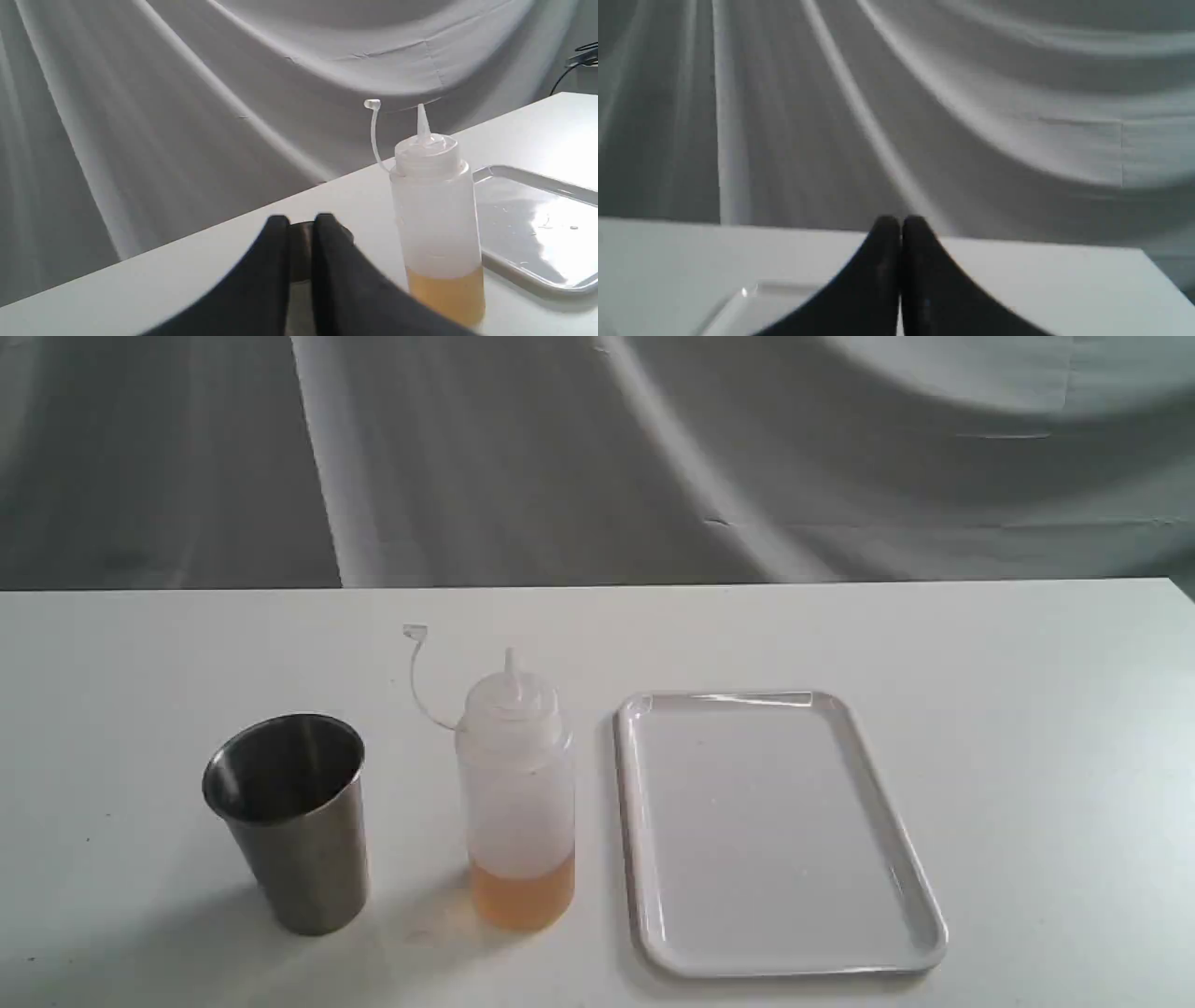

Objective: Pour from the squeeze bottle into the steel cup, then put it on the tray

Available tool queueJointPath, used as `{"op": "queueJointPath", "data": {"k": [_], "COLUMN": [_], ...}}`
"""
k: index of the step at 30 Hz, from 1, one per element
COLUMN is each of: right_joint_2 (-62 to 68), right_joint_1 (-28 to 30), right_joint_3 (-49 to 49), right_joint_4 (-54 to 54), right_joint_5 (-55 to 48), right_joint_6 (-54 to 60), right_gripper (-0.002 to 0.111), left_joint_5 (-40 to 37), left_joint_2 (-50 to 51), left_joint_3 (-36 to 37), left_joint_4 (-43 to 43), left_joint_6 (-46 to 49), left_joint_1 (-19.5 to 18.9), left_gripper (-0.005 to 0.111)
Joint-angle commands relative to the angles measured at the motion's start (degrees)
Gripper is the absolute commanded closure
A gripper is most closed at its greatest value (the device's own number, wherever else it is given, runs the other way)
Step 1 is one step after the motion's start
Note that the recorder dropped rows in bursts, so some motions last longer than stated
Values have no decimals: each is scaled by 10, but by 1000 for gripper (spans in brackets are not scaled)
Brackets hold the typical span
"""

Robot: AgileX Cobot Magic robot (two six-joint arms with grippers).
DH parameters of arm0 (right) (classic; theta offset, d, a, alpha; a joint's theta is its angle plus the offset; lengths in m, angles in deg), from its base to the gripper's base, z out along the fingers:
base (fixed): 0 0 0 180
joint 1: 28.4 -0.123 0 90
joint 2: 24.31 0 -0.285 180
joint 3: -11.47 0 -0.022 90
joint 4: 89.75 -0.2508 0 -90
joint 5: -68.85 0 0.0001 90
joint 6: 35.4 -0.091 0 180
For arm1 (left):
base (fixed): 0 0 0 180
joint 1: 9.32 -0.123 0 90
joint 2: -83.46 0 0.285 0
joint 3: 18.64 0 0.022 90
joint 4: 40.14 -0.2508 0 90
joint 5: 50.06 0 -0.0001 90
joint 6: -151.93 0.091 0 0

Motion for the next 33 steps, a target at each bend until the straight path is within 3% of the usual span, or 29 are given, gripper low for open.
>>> {"op": "queueJointPath", "data": {"k": [1, 8, 13, 18, 28, 33], "right_joint_2": [-3, -3, -3, 1, 216, 336], "right_joint_1": [4, 4, 4, 4, 4, 4], "right_joint_3": [-2, -2, -2, 17, 221, 351], "right_joint_4": [-38, -175, -179, -174, -101, -101], "right_joint_5": [57, 66, 60, -14, -149, -168], "right_joint_6": [-20, -70, -66, -56, 87, 181], "right_gripper": [108, 108, 108, 108, 108, 108], "left_joint_5": [3, 3, 3, 3, 3, 3], "left_joint_2": [2, 2, 2, 2, 2, 2], "left_joint_3": [3, 3, 3, 3, 3, 3], "left_joint_4": [1, 1, 1, 1, 1, 1], "left_joint_6": [-2, -2, -2, -2, -2, -2], "left_joint_1": [-1, -1, -1, -1, -1, -1], "left_gripper": [98, 98, 98, 98, 98, 98]}}
